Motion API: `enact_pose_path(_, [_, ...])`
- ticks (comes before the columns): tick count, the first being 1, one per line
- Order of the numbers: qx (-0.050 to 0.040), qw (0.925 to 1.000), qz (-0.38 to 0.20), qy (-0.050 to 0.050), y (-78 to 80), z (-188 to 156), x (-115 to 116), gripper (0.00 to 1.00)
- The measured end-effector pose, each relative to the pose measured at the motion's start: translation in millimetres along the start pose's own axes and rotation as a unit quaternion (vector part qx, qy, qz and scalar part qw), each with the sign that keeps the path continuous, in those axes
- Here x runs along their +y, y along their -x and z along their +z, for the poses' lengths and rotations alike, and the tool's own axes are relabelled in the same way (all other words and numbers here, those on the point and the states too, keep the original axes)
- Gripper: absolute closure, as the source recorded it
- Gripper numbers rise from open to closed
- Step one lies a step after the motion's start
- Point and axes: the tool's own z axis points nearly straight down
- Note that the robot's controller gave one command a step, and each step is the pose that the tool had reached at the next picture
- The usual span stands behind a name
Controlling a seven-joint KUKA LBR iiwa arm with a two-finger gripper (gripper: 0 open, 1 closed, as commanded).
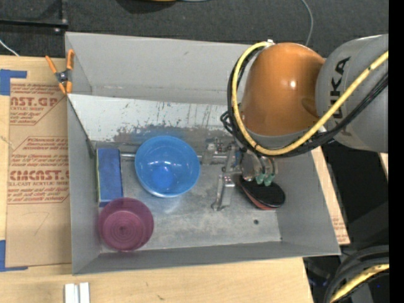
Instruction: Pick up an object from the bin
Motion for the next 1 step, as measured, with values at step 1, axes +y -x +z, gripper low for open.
enact_pose_path(1, [-0.0041,1.0000,0.001,0.000,1.5,-4.3,-0.4,0.00])
